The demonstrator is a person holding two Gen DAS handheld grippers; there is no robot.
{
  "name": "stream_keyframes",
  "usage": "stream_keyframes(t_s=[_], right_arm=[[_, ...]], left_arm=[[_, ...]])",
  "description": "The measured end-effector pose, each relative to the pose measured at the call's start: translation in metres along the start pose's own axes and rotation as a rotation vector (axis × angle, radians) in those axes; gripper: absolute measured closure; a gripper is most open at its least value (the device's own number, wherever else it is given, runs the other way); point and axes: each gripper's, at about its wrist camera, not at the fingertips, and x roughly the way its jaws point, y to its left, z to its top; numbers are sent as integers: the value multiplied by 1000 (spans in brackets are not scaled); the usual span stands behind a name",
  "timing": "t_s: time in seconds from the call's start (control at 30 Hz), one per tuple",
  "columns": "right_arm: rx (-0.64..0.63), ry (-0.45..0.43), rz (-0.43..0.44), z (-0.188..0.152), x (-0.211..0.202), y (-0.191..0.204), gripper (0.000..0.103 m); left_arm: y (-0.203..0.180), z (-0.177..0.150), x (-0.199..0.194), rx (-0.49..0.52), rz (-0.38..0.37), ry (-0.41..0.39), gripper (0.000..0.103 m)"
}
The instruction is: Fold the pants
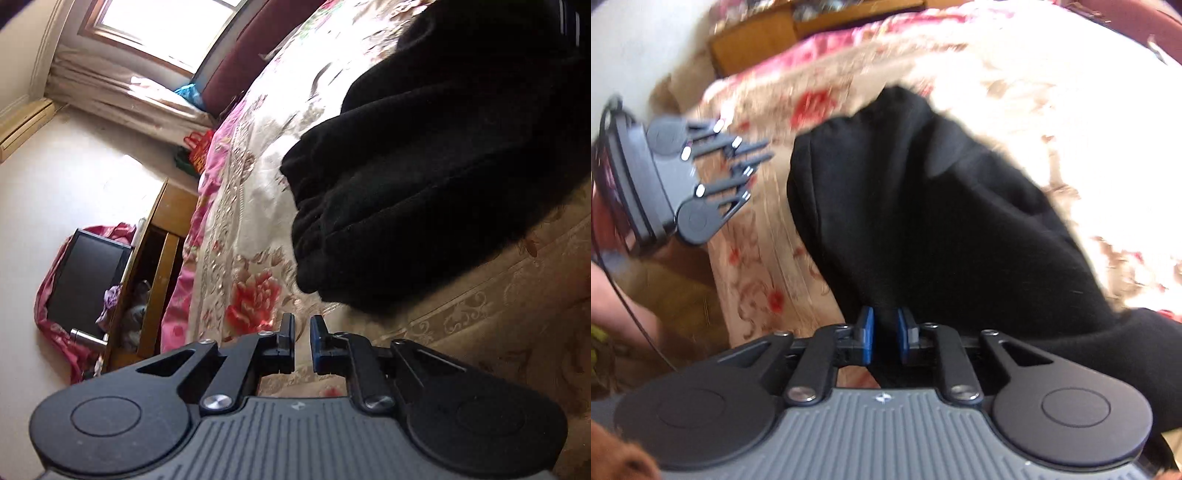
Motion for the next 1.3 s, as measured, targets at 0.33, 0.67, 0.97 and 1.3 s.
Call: stream_keyframes(t_s=[0.33, 0.67, 0.97, 1.3], right_arm=[[453, -26, -358, -57, -68, -164, 76], [1145, -348, -262, -156, -87, -320, 68], [1161, -619, -151, -149, -93, -336, 94], [907, -815, -392, -179, -226, -192, 96]], left_arm=[[-31, 101, -74, -232, -307, -238, 72], [-121, 169, -118, 7, -570, -458, 67], [-144, 175, -112, 57, -537, -464, 62], [-132, 166, -152, 9, -596, -671, 60]])
